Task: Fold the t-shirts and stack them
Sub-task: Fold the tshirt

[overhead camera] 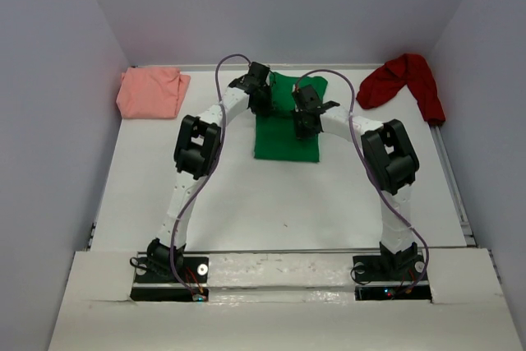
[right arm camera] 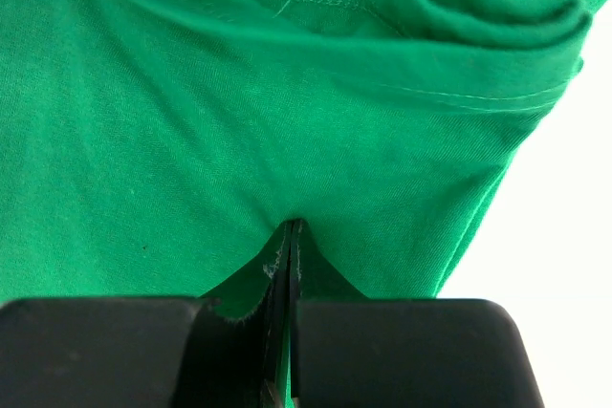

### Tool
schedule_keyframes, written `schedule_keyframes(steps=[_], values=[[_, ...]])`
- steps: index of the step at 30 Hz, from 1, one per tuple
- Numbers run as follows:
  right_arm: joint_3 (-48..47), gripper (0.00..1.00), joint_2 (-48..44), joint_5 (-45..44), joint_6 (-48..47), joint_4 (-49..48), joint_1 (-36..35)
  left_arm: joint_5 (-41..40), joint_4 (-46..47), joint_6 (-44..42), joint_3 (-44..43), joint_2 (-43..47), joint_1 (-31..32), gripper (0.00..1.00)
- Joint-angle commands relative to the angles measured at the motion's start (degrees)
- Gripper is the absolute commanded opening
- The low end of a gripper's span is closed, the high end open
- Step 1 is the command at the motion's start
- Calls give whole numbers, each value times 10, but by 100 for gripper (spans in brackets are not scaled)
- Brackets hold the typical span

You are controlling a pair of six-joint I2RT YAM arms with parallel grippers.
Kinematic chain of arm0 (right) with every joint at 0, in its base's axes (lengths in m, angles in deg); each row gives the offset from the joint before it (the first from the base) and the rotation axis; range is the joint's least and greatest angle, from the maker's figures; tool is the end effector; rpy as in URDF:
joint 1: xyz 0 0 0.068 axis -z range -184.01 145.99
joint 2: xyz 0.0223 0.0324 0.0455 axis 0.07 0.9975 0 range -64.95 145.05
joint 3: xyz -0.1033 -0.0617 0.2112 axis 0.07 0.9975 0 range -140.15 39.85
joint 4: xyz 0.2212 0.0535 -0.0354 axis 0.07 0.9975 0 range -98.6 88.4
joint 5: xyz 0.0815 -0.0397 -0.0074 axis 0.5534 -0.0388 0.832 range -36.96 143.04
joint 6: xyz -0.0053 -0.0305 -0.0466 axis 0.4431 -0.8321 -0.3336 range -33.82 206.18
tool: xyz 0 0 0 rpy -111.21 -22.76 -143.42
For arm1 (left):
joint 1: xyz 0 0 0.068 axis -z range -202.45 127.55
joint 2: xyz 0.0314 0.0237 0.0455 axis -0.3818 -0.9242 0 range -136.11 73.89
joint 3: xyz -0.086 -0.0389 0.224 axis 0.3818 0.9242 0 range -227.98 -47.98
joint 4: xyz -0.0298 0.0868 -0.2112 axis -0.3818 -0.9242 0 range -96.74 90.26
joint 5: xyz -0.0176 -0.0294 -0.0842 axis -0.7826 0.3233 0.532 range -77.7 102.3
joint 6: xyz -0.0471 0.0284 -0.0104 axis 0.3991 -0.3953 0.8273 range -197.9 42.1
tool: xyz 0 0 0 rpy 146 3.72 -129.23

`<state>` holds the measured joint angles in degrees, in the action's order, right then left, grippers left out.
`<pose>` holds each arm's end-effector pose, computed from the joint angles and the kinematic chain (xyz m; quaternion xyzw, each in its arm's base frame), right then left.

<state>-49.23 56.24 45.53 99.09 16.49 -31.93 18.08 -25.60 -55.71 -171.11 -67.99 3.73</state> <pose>0.3668 0.1888 0.1569 -0.1067 0.9515 0.0394 0.2860 0.4497 -0.2253 0.1673 0.0514 0.9202 -0.2003 0.3323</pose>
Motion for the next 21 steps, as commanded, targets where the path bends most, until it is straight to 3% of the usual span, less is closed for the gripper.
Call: schedule_keyframes(steps=[1,14,19,21], values=[[21,0,32,6,-2,37,-12,27,18,-6,-50,-24,-26,0],[11,0,59,2,-5,43,-12,174,160,38,-82,0,-39,0],[5,0,63,-8,-8,44,-12,138,160,38,-25,71,-31,0],[0,0,61,-15,-8,45,-12,67,130,36,9,110,-24,0]])
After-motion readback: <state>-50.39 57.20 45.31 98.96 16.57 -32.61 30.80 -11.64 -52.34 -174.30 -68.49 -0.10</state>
